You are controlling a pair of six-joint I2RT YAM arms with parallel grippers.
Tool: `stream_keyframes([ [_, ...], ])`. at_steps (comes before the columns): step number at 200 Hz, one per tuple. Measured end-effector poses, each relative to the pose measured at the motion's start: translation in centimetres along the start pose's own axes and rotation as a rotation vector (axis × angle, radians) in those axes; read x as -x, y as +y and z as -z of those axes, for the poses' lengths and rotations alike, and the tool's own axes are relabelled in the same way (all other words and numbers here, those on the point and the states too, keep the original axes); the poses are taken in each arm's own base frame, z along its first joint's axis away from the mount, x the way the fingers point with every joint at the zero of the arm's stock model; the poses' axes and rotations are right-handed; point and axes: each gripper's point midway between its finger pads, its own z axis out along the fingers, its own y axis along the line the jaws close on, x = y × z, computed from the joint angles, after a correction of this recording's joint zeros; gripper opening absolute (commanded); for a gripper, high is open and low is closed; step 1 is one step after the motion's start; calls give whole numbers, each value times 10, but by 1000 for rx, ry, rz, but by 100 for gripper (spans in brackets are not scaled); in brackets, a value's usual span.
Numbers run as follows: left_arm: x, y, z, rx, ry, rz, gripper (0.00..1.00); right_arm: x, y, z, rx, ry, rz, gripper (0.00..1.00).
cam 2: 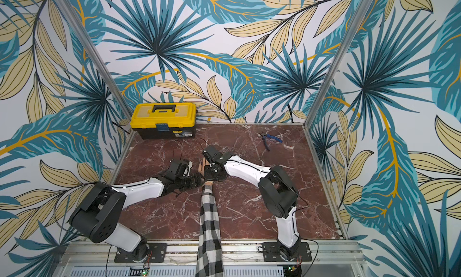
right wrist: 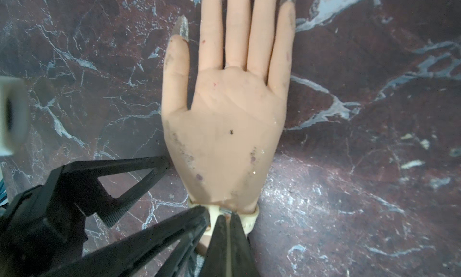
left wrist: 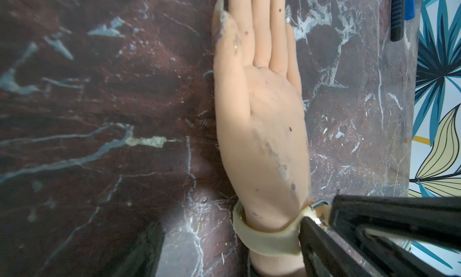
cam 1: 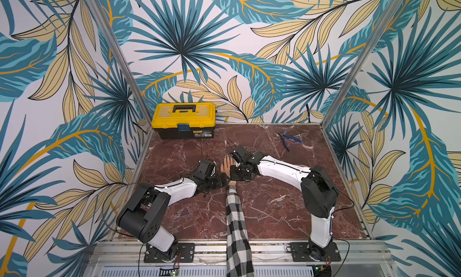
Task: Take off the watch
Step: Untie the watch from the hand.
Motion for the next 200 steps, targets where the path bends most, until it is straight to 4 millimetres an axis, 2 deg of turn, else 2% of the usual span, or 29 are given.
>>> stream_keyframes([
  [48,-2,-3,-4,-2,16,-5,78,0,-2,0,4,4,-6,0],
  [94,-3,-10,-10,10,46,-17,62,1,-17,2,35,1,-73,0],
  [118,-3,-14,-12,2,51,-25,57,-1,-26,5,81,-2,-126,0],
  [200,-5,-20,-18,-26,70,-26,52,-10,-41,-7,108,5,-180,0],
])
